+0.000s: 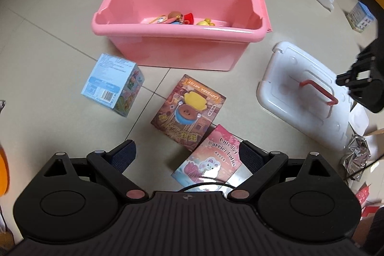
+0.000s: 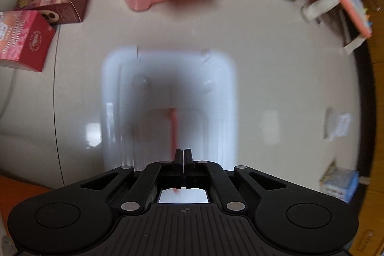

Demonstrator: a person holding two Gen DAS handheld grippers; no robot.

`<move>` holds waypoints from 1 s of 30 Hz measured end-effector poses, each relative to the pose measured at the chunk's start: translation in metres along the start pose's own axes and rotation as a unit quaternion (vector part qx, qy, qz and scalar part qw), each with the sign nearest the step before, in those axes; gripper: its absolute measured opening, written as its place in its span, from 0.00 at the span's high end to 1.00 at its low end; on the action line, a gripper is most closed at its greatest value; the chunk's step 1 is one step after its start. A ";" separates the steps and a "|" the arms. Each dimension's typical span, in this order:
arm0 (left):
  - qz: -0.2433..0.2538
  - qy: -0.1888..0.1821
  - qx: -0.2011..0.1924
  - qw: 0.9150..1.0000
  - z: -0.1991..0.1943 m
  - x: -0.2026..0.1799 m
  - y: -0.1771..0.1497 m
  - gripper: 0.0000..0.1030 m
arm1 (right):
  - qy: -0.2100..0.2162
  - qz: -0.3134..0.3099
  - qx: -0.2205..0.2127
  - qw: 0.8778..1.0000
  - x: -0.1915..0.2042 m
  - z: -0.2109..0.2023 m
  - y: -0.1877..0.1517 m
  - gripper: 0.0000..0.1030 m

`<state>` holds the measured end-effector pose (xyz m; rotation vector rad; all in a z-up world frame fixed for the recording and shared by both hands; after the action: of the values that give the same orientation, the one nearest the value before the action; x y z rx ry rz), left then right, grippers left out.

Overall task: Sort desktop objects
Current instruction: 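Close the right gripper on the pink handle of the white lid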

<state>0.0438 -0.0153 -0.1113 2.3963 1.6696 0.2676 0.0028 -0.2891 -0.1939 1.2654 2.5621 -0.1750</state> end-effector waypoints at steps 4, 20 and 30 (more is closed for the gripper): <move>-0.015 -0.005 -0.002 1.000 -0.006 0.008 -0.004 0.08 | -0.012 -0.006 -0.011 1.000 -0.008 -0.032 -0.003 1.00; -0.010 0.007 -0.029 1.000 -0.023 0.016 -0.012 0.08 | -0.014 0.011 -0.027 0.999 -0.004 -0.044 0.015 0.69; -0.006 -0.002 -0.015 1.000 -0.008 0.002 0.001 0.08 | 0.003 0.014 -0.015 1.000 -0.010 -0.006 0.016 0.57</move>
<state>0.0432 -0.0128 -0.1028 2.3634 1.6651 0.2840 0.0197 -0.2858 -0.1849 1.2930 2.5402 -0.1258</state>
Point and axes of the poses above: each gripper's, at about its wrist camera, not at the fingertips, and z roughly the way its jaws point, x to its left, y to its top, the point moved 10 cm from there along z, roughly the way its jaws point, and after that the axes turned 5 degrees about z, right-handed, at the moved point
